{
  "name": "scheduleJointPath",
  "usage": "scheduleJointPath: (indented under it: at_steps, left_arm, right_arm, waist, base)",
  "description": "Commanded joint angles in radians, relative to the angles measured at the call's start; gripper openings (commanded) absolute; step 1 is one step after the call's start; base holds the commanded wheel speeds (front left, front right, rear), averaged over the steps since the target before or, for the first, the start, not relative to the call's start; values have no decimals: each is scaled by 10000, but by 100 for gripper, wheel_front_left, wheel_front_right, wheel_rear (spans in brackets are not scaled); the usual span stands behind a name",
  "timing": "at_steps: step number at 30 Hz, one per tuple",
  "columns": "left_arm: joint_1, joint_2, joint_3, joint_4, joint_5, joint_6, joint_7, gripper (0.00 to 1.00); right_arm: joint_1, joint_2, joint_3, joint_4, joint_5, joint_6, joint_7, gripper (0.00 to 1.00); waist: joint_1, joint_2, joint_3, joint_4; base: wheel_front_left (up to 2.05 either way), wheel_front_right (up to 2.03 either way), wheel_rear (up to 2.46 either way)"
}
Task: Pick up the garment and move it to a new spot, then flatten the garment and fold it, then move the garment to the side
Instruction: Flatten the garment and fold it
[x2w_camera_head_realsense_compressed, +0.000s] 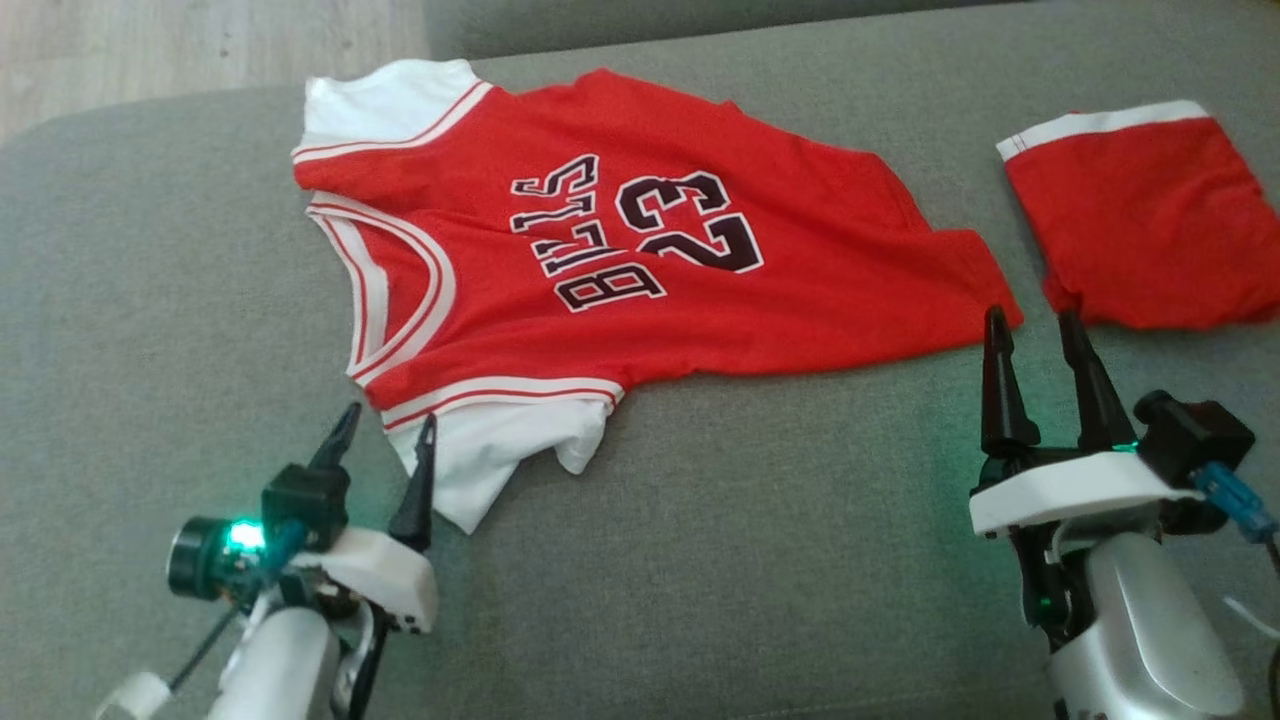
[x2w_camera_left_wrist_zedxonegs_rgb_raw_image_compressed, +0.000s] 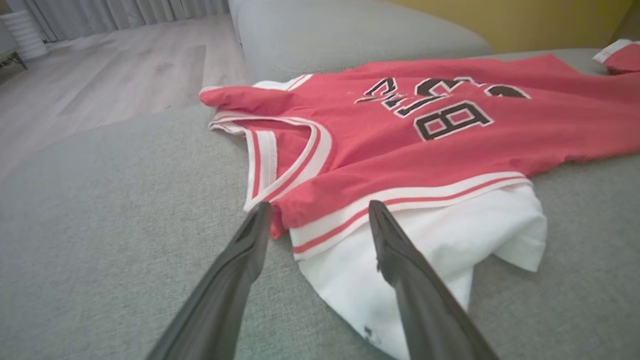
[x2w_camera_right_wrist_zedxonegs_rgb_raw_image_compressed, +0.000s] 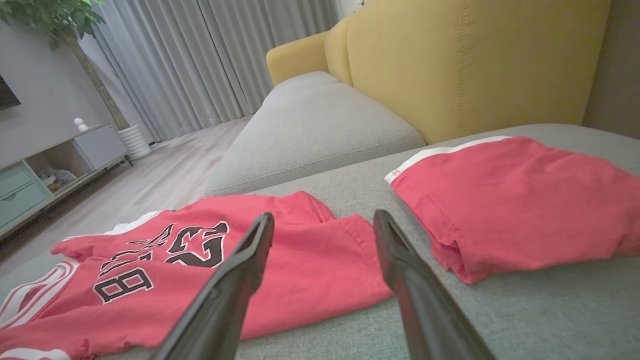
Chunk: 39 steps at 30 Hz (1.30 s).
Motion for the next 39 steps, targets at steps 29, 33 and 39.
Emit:
scheduleJointPath:
  at_steps: [29,33,39]
  left_arm:
    - [-4724,1724,73,2187,-131,-1069,584,0]
    - [-5431,1921,-378,2863,-55,-1217,447,0]
    - [-5840,2027,-822,3690,-241,-1283,-41,100]
  right_arm:
    - [-543,-16,461,-885,188,-9,83,100]
    - [-591,-16,501,-875,170,-9,67,100]
    - [-583,-16,526,-812,139,-9,69,100]
  waist:
    - [0,-1,1418,-657]
    - [0,-1,1538,-639]
    - [0,-1,1449,-503]
  base:
    - [0,0,0]
    - [0,0,0]
    - [0,0,0]
